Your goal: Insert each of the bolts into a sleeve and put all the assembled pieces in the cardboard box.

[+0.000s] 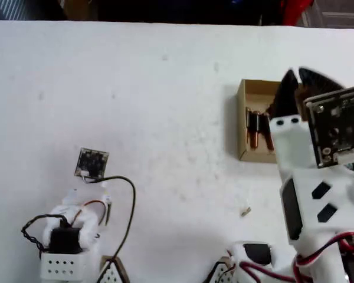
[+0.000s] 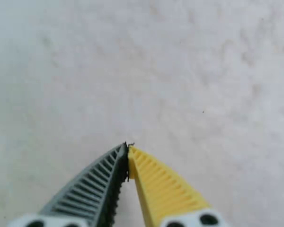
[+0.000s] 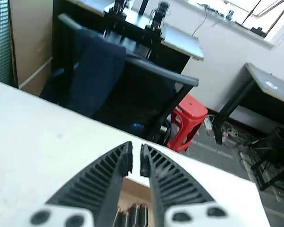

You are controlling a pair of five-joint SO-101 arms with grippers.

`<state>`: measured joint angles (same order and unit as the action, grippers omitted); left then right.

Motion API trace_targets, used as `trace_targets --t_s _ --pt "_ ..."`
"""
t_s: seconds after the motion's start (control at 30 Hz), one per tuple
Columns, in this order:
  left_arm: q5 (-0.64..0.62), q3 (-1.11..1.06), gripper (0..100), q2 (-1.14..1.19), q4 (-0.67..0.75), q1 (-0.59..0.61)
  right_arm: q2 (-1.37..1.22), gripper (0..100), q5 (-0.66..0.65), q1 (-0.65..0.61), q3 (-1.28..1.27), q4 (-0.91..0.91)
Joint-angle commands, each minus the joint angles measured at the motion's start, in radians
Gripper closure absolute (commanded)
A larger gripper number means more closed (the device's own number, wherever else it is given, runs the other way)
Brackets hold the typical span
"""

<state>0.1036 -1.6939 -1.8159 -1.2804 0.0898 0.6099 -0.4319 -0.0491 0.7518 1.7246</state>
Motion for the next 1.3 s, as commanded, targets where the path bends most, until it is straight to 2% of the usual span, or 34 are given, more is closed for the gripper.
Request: trace_targets --t_s 0.0,0.3,0.43,0.6,0.93,1.07,1.27 --pt "0.003 0.002 98 -0.008 -0.006 0.007 0.104 98.1 0.006 -0.008 -0.138 0.044" --pt "-0.002 0.002 98 -0.008 -0.006 0.001 0.354 98.1 0.002 -0.008 -0.535 -0.027" --pt "-0.006 0.002 98 -0.008 -0.006 0.001 0.472 98.1 0.002 -0.008 -0.795 -0.134" --pt "-0.141 0.0 98 -0.008 -0.002 0.007 0.63 98.1 0.0 -0.008 -1.126 -0.311" --pt "-0.144 0.0 98 -0.008 -0.002 0.007 0.918 98.1 0.0 -0.008 -1.672 -0.55" --pt "-0.144 0.0 98 -0.008 -0.002 0.007 1.004 98.1 0.0 -0.008 -1.814 -0.611" --pt "-0.144 0.0 98 -0.008 -0.002 0.007 1.119 98.1 0.0 -0.01 -1.91 -0.607"
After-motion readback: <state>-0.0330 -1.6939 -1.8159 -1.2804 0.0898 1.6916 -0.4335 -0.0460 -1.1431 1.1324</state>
